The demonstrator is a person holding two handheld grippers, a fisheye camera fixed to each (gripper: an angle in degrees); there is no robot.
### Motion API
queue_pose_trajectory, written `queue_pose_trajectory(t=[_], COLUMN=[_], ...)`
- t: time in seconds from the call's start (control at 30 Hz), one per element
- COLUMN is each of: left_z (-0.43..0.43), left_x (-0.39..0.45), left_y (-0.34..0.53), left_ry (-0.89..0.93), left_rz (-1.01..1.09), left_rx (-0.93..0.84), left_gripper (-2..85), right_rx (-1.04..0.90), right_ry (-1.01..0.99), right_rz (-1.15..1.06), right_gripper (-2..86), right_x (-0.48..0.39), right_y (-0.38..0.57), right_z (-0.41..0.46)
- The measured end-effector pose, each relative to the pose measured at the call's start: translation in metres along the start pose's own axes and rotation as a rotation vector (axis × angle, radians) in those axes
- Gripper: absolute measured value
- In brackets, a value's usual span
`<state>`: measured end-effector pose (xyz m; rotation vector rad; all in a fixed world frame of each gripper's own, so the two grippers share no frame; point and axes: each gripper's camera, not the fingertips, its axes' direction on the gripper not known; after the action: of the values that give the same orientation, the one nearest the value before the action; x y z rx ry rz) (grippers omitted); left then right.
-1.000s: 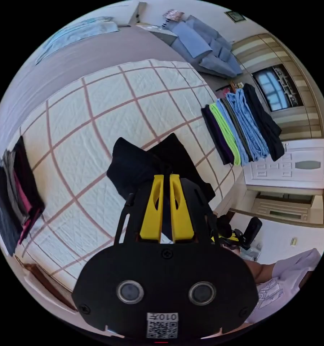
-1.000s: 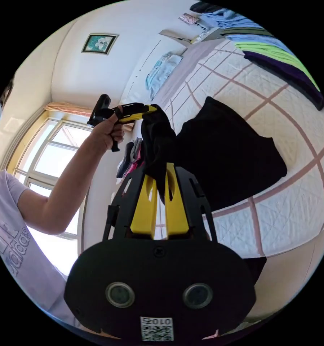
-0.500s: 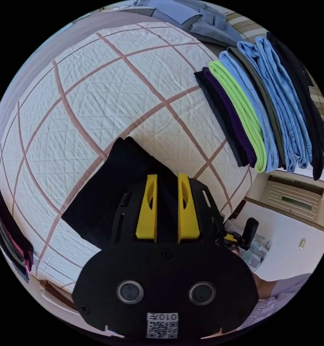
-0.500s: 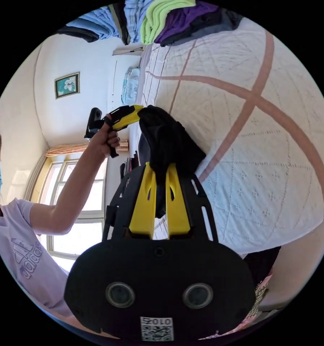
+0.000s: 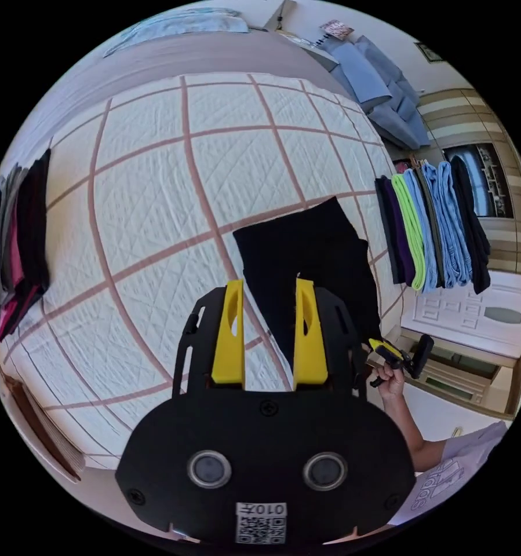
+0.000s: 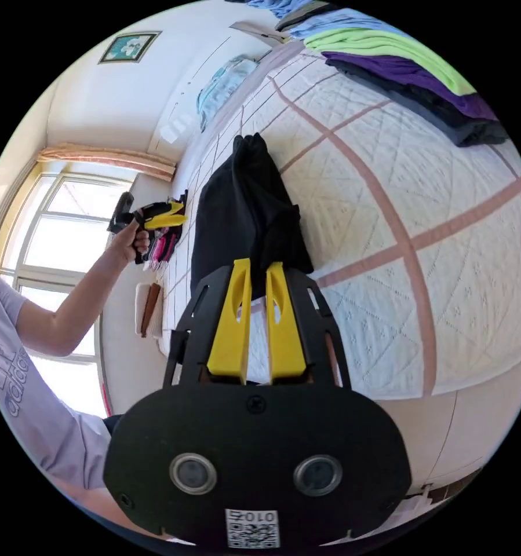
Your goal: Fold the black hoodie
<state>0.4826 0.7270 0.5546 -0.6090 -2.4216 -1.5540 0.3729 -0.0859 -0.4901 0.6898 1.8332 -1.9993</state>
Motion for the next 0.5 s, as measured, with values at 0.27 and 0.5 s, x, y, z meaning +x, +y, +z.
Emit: queue_pose_trajectory(t=[0.27, 0.5], left_z=[0.044, 0.077], left_x=[-0.035, -0.031], left_y=[0.018, 0.085], left_ry=[0.276, 0.33], left_rz=[-0.048, -0.102], left_rx=[-0.063, -0.138], left_gripper=[16.0, 15.5], right_rx=[0.179, -0.026], right_ry=[-0.246, -0.341], right_rz=[0.238, 0.242], right_gripper=[9.0, 11.3], right_x=[0.002, -0.038], right_y=[0.048, 0.053], right_z=[0.005, 0.087])
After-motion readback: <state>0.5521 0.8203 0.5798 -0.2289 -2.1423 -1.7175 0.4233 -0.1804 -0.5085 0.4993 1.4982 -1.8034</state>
